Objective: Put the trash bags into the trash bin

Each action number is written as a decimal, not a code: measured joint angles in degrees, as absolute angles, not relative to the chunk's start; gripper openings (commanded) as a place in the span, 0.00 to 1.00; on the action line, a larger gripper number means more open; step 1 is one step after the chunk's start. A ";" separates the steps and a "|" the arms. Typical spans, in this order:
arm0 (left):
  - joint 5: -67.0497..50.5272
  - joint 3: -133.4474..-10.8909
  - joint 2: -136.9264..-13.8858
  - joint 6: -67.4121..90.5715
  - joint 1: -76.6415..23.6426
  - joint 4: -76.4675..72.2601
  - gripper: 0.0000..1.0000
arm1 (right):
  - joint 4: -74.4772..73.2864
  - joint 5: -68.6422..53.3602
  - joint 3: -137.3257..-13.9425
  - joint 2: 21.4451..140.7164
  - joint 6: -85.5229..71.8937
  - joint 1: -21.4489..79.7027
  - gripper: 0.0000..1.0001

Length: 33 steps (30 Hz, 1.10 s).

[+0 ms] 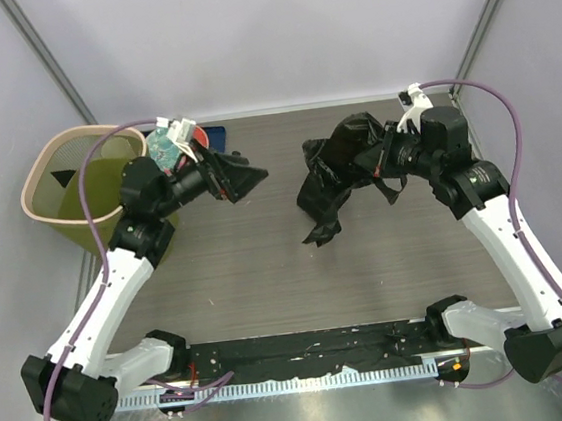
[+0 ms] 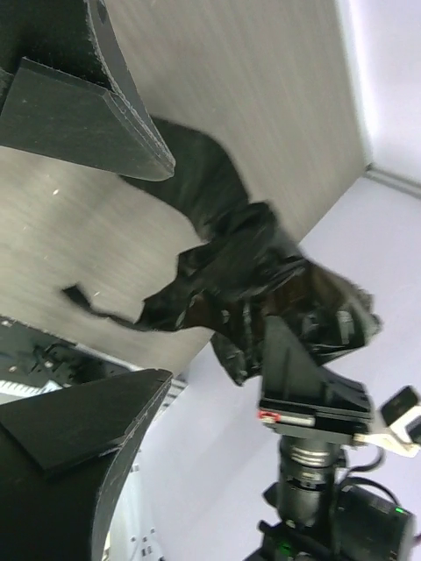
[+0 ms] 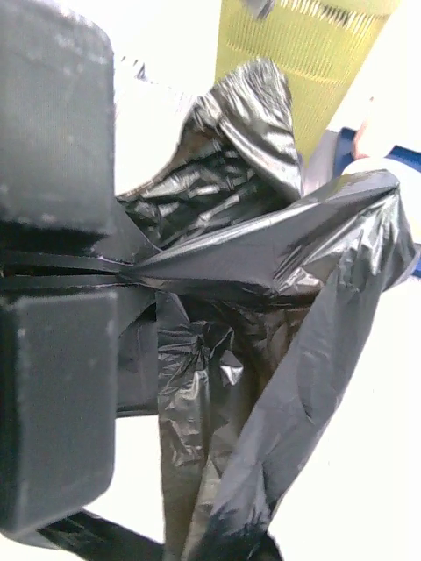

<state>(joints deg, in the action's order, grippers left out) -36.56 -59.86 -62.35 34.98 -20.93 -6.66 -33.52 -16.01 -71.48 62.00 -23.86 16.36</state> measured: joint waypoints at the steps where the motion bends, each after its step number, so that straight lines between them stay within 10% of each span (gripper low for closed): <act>1: -36.69 -58.65 -61.76 35.27 -21.93 -6.72 0.94 | -33.01 -15.66 -71.26 62.02 -25.54 16.16 0.01; 16: -30.24 -54.19 -80.25 51.05 -33.06 -20.75 0.77 | -24.29 -17.12 -65.06 60.84 -40.25 16.27 0.01; 20: -29.43 -55.09 -83.88 54.92 -35.51 -24.14 0.52 | -22.57 -18.61 -64.90 60.53 -41.15 16.29 0.01; 24: -29.74 -55.31 -84.64 57.04 -36.29 -25.65 0.00 | -21.91 -19.77 -64.60 59.90 -40.71 16.34 0.01; 33: -37.67 -64.75 -84.58 39.00 -26.22 -8.32 0.00 | -34.48 -19.27 -68.82 57.58 -24.67 12.62 0.01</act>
